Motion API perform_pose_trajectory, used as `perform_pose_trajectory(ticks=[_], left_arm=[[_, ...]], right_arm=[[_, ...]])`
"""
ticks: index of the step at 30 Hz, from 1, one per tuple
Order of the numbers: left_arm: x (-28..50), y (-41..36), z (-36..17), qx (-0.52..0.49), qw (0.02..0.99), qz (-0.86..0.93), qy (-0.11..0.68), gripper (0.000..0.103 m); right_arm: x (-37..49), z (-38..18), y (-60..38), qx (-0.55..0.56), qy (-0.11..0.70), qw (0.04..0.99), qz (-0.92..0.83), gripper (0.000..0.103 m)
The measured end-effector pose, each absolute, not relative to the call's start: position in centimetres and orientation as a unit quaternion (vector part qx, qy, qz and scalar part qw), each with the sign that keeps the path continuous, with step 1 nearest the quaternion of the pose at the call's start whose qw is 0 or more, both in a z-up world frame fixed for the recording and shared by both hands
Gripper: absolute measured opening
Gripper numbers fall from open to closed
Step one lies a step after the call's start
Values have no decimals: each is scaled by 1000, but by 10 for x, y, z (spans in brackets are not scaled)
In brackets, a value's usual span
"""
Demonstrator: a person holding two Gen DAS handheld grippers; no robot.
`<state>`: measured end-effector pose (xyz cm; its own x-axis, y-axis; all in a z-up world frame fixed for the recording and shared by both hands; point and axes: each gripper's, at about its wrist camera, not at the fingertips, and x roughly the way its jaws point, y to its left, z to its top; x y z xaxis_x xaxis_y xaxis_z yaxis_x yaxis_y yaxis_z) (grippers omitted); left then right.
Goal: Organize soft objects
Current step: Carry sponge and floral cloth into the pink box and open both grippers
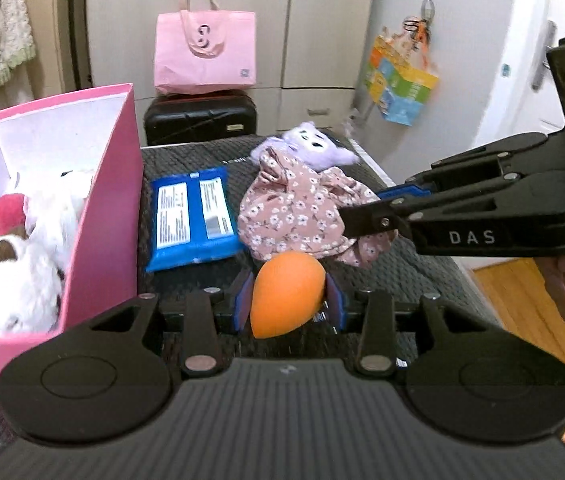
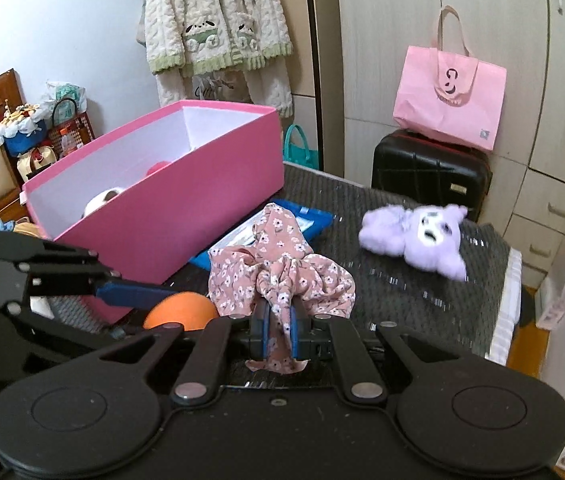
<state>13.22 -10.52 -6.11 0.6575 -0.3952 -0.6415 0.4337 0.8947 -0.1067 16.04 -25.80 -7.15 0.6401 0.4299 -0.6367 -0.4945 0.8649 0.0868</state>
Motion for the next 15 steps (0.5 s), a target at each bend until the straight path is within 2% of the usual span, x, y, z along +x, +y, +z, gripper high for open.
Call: perform_pose_trajectory(ticks=[15], left_arm=[[73, -46, -46, 54, 890, -260, 370, 38]], right_arm=[[75, -77, -232, -37, 374, 884, 277, 13]])
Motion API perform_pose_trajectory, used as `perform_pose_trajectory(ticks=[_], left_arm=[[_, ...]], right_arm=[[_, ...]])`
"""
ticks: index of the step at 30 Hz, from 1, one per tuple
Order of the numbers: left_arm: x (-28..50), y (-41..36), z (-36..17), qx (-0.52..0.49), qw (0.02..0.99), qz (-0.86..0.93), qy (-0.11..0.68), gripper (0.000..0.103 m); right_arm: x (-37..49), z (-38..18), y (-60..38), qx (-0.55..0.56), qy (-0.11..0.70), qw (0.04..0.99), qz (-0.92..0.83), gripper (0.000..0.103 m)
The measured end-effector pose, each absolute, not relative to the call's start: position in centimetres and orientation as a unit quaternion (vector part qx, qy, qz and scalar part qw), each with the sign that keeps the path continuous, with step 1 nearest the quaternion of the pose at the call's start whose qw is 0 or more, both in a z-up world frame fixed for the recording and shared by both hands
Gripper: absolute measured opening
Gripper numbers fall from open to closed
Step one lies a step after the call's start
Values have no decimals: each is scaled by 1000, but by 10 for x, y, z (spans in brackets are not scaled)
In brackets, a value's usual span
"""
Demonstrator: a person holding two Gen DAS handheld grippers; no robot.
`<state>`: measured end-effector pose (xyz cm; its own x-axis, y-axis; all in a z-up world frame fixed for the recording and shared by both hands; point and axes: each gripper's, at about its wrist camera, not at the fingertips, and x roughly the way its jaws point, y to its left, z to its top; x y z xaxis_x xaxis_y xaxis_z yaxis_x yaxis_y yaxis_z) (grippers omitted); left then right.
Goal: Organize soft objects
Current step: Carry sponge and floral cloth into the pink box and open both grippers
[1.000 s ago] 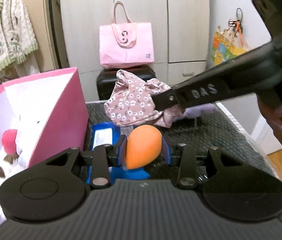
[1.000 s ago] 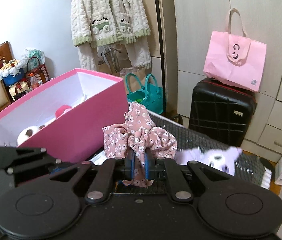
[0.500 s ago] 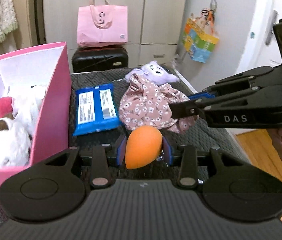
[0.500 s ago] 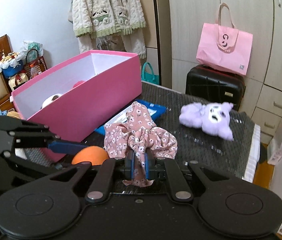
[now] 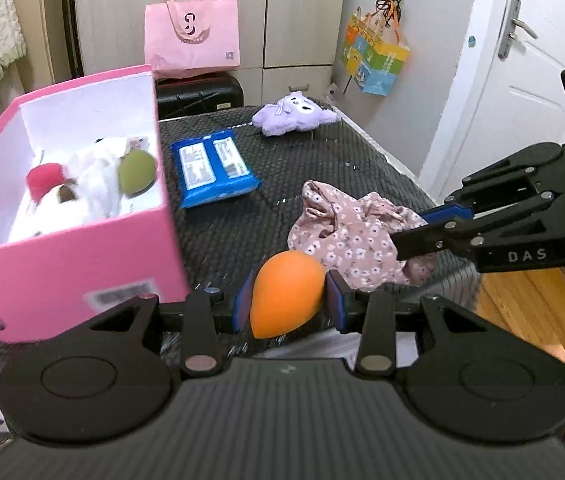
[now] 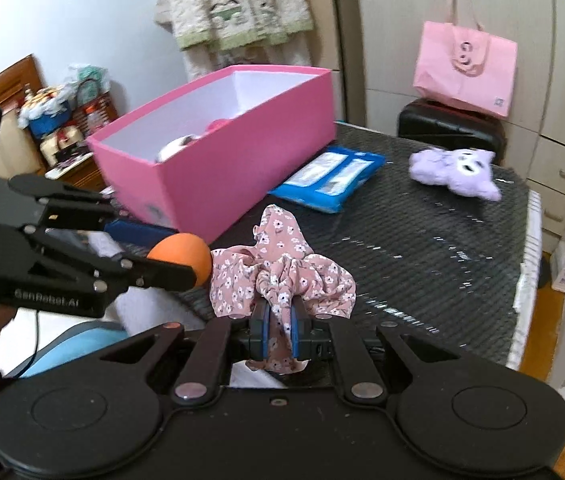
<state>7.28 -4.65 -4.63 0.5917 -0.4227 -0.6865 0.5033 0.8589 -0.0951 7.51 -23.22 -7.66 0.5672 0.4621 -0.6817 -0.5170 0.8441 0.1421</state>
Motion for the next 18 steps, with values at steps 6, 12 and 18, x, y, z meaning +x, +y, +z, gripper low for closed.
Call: perform_pose_trajectory(ticks=[6, 12, 18], left_arm=[[59, -12, -33, 35, 879, -267, 394, 38], [48, 22, -12, 29, 885, -256, 389, 38], [52, 46, 12, 39, 909, -232, 344, 39]], right_arm=[[59, -65, -206, -35, 372, 870, 323, 13], [49, -41, -175, -51, 349, 866, 355, 13], [56, -18, -145, -74, 308, 878, 358, 14]])
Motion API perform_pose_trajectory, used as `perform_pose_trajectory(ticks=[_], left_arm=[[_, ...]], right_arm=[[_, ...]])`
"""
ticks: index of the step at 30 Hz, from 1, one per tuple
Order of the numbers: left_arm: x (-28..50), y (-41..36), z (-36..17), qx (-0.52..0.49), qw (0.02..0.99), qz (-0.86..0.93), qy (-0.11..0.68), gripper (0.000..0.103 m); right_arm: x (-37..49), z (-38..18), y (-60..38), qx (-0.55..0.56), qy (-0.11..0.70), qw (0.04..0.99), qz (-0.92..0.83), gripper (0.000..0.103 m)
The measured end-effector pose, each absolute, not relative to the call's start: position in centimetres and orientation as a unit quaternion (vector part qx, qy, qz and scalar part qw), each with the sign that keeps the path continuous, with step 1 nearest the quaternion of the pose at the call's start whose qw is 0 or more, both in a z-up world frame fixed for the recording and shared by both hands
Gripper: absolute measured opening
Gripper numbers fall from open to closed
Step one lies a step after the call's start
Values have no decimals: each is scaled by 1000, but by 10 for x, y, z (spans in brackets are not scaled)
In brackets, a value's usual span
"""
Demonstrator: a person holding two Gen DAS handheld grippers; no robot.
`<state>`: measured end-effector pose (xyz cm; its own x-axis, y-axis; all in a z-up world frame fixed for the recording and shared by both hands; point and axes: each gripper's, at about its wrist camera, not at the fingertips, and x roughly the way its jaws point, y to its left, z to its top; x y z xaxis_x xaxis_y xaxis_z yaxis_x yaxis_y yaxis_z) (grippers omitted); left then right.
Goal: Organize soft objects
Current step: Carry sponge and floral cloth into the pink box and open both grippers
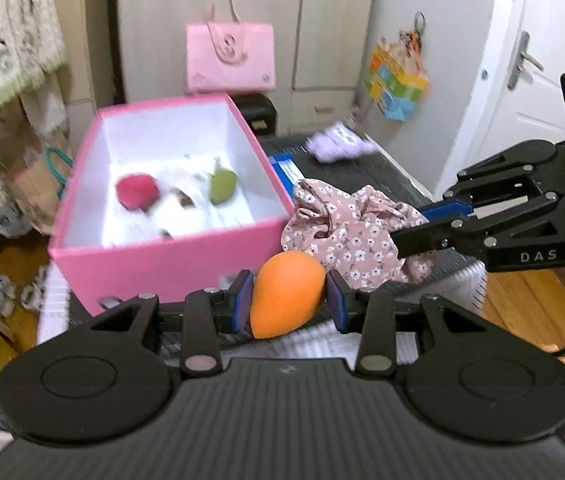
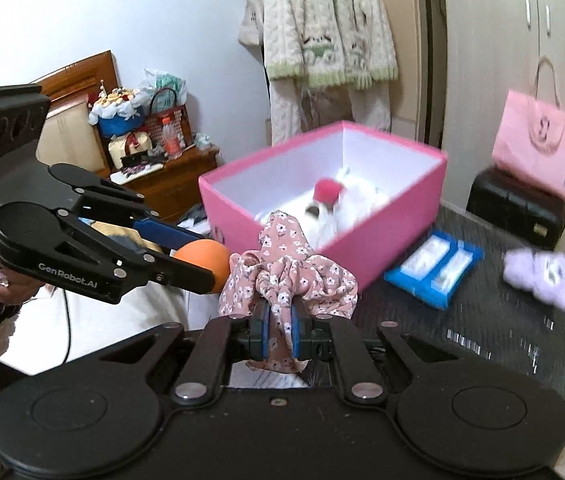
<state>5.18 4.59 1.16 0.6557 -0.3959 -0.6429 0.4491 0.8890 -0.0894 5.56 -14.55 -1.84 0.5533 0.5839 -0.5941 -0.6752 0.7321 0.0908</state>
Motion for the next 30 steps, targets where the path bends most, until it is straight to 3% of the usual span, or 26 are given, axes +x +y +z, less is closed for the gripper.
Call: perform_pose_trajectory(ticks=[12, 22, 30], left_arm=[[127, 77, 21, 11, 935, -187, 302, 39], [206, 94, -10, -4, 923, -153, 352, 39], [212, 94, -28, 27, 922, -136, 363, 39]], right_arm=[[134, 1, -99, -79, 278, 883, 369, 15], [217, -23, -70, -71, 314, 880, 350, 15], [237, -46, -57, -93, 335, 873, 342, 20]])
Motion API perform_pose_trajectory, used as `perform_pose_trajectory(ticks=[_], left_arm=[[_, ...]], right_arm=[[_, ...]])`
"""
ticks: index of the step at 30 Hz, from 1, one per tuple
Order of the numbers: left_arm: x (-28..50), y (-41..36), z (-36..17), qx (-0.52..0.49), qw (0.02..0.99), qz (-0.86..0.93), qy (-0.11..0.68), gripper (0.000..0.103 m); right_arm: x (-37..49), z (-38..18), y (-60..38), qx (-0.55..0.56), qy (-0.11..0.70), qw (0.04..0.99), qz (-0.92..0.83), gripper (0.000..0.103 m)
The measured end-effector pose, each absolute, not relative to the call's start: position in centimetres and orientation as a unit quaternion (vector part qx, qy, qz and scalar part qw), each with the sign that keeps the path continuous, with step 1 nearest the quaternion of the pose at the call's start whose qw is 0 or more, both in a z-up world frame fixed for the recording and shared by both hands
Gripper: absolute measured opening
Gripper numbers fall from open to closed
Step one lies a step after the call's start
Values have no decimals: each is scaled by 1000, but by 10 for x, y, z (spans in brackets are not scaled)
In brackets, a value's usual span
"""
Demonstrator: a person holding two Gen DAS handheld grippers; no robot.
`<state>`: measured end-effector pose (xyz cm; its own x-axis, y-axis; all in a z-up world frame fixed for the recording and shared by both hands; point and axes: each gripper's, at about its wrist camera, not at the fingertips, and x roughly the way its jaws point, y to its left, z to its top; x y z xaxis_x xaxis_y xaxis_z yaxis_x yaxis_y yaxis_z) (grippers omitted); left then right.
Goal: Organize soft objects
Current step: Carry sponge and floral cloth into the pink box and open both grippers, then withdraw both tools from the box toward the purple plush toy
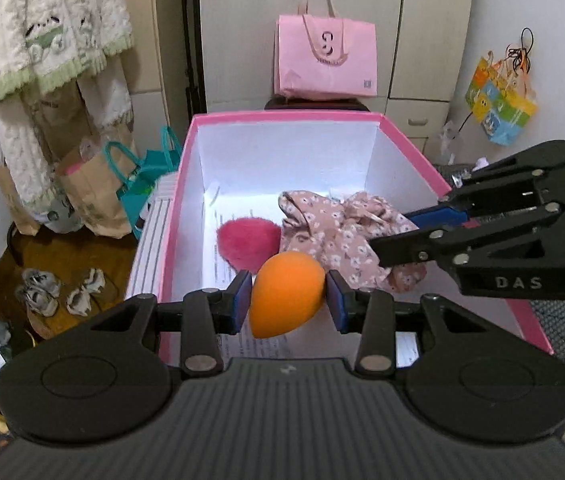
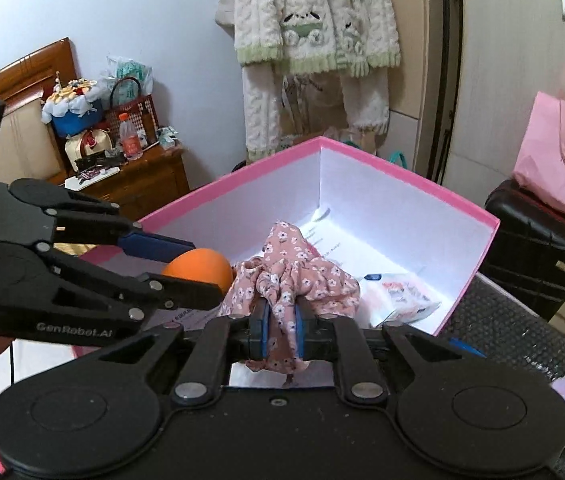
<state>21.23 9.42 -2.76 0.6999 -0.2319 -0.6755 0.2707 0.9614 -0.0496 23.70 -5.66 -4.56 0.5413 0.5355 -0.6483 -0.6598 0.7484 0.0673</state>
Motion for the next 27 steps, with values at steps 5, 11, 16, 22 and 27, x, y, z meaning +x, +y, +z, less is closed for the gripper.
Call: perform_pose_trajectory(ticks=[5, 11, 16, 22, 27], left_arm=[[210, 95, -28, 42, 930, -115, 347, 52], [193, 102, -15, 20, 934, -127, 333, 62], [176, 102, -4, 28, 937, -133, 320, 65], [152, 96, 9, 33, 938, -151, 310, 70], [127, 92, 20, 43, 938, -169, 300, 72]], right_arm=[[232, -43, -51, -118, 317, 888, 311, 49], [217, -31, -64, -123, 301, 899, 292, 57], [197, -21, -74, -118, 299, 900, 293, 60], [173, -10, -81, -109, 302, 900, 295, 60], [144, 1, -87, -114, 296, 902, 294, 61]])
